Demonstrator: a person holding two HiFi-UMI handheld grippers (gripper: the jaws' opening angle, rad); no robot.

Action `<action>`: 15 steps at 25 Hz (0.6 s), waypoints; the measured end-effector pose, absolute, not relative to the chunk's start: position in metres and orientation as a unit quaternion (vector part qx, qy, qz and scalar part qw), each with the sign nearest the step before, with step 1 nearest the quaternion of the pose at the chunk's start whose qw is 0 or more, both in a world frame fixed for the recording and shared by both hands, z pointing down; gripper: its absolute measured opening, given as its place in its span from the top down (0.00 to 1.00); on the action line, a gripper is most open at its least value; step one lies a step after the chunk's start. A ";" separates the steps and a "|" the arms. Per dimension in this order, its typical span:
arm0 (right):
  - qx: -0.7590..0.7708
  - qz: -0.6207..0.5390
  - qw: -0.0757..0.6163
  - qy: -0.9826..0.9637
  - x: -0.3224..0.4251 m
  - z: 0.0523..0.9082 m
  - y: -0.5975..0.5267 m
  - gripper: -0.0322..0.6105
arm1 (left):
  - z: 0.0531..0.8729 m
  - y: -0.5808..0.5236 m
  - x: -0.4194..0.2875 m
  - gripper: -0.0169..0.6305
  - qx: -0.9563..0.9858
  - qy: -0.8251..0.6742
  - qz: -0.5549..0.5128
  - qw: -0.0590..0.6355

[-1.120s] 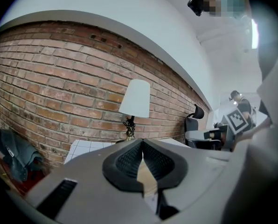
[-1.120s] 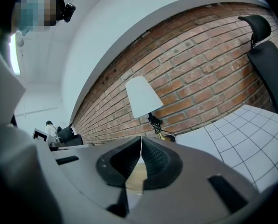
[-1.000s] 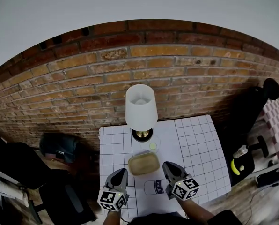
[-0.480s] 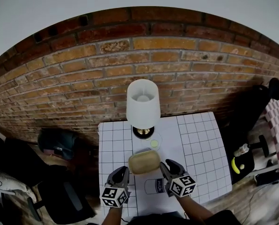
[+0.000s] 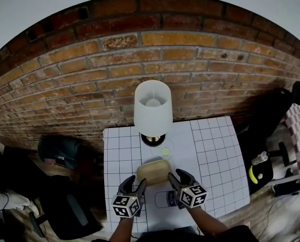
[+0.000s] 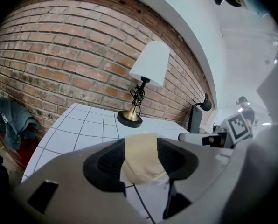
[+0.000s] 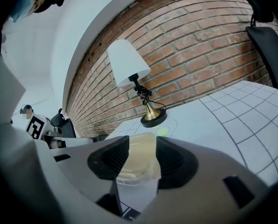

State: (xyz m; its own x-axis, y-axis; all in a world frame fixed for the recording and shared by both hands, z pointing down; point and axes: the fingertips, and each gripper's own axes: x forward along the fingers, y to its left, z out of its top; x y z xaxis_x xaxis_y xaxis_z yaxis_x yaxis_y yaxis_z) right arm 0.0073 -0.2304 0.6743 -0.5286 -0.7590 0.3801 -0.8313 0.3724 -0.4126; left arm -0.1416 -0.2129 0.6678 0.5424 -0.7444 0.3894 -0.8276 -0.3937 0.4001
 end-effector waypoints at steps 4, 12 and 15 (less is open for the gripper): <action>0.484 0.295 0.065 -0.821 0.007 0.682 -0.233 0.70 | 0.678 -0.215 -0.140 0.64 0.825 -0.475 0.084 0.295; 0.471 0.317 0.074 -0.820 0.001 0.694 -0.233 0.70 | 0.688 -0.214 -0.133 0.64 0.821 -0.465 0.085 0.319; 0.467 0.321 0.074 -0.821 0.000 0.693 -0.233 0.70 | 0.691 -0.213 -0.129 0.64 0.821 -0.458 0.085 0.329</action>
State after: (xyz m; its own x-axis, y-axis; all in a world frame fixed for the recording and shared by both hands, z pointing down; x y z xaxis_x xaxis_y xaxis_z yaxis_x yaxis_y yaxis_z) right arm 0.0000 -0.2327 0.6934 -0.5528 -0.7190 0.4212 -0.8141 0.3582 -0.4570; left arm -0.1289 -0.2126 0.6909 0.5655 -0.6971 0.4407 -0.8086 -0.3637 0.4624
